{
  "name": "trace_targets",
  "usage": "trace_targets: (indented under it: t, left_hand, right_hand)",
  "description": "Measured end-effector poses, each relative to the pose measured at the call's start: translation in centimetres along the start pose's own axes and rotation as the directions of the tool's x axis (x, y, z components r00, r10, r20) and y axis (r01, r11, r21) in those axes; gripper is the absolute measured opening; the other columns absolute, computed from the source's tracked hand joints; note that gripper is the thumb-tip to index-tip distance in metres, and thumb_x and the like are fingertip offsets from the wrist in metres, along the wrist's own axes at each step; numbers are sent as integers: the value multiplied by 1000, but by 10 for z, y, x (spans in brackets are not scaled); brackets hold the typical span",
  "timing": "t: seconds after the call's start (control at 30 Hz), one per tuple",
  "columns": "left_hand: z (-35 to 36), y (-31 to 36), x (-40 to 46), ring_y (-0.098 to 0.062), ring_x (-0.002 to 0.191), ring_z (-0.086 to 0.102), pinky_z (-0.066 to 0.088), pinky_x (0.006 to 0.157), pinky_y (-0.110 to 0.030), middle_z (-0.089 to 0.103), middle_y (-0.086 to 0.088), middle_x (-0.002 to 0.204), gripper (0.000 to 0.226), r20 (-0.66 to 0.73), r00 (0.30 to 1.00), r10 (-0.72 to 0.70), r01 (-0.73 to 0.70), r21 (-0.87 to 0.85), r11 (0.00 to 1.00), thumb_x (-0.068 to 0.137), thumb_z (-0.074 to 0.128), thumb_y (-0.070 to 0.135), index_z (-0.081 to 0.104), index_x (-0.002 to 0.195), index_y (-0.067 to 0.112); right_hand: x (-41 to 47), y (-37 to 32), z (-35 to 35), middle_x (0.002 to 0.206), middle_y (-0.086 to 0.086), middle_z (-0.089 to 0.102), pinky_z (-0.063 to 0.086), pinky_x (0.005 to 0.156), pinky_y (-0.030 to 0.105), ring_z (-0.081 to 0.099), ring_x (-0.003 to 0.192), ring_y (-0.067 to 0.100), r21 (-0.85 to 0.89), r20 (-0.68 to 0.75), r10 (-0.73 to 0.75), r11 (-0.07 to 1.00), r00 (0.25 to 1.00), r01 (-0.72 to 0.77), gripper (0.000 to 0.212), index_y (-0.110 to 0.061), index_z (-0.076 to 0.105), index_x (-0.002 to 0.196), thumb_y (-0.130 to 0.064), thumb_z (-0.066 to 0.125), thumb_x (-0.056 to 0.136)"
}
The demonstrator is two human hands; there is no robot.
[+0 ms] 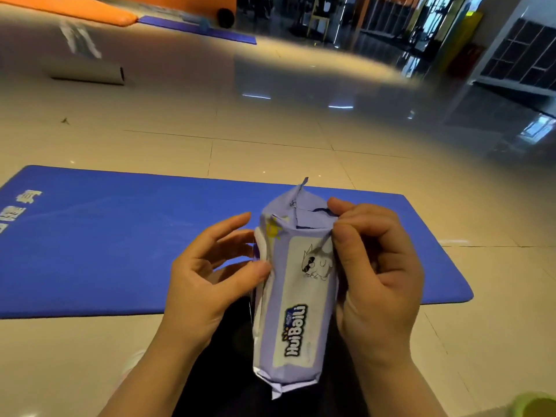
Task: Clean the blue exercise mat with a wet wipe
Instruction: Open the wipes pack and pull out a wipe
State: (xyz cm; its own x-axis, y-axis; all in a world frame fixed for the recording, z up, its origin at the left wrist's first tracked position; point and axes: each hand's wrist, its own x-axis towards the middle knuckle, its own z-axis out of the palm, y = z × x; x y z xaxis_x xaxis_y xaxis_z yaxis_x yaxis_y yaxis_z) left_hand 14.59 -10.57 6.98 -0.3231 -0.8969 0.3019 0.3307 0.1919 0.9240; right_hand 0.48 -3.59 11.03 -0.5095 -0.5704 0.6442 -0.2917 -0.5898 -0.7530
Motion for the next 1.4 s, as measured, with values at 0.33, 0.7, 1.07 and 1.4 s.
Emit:
trace_targets:
  t: [0.33, 0.7, 1.07, 1.4]
  left_hand:
    - [9, -20, 5, -3, 100, 65, 53, 81, -16, 66, 22, 109, 66, 236, 970, 54, -176, 538, 824, 60, 73, 52, 50, 121, 52]
    - [31, -51, -5, 3, 103, 48, 40, 83, -11, 50, 26, 121, 76, 536, 844, 10, -426, 661, 618, 68, 62, 67, 38, 136, 43]
    - [7, -36, -25, 5, 100, 54, 42, 80, -6, 55, 38, 104, 53, 397, 918, 30, -327, 709, 625, 77, 57, 73, 54, 119, 41]
    - [-11, -37, -20, -1, 113, 51, 42, 91, -13, 59, 13, 123, 34, 554, 829, 70, -501, 683, 532, 91, 53, 49, 59, 119, 30]
  right_hand:
    - [-48, 40, -59, 91, -6, 65, 48, 77, 11, 64, 93, 9, -318, -119, 236, 911, 965, -262, 19, -32, 64, 81, -14, 61, 87]
    - [-73, 36, -101, 108, -25, 62, 53, 77, 13, 60, 109, 10, -535, 9, 265, 816, 964, -220, 22, -41, 58, 101, -58, 58, 86]
    - [-71, 70, -100, 121, -8, 60, 45, 90, 24, 52, 113, 5, -762, 200, 159, 646, 967, 51, 36, -23, 62, 114, -47, 58, 88]
    - [-71, 49, -85, 105, -17, 56, 47, 74, 15, 57, 96, 4, -747, 254, 198, 661, 947, 63, 20, -29, 55, 107, -39, 61, 91]
